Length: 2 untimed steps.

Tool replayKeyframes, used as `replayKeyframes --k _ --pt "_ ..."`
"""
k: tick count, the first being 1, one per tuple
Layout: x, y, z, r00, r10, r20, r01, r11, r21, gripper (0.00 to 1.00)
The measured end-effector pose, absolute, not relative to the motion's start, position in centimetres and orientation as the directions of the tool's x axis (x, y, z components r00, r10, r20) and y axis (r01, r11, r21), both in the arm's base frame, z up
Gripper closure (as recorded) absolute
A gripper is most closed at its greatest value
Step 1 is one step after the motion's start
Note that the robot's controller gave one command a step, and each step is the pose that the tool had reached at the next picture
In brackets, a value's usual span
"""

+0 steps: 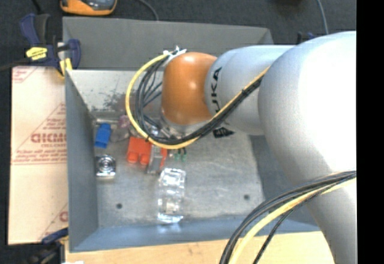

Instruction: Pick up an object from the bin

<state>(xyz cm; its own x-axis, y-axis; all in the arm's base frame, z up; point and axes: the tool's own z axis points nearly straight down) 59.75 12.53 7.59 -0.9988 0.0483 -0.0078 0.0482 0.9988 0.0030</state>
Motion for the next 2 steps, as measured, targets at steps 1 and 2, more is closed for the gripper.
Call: replayKeyframes --k 1,2 --pt "60.5 10.5 14.1 -0.999 -0.034 -0.011 -0.034 0.999 -0.001 1.00" --pt "60.5 12.2 24.6 -0.998 -0.060 -0.012 -0.060 0.998 0.001 1.00"
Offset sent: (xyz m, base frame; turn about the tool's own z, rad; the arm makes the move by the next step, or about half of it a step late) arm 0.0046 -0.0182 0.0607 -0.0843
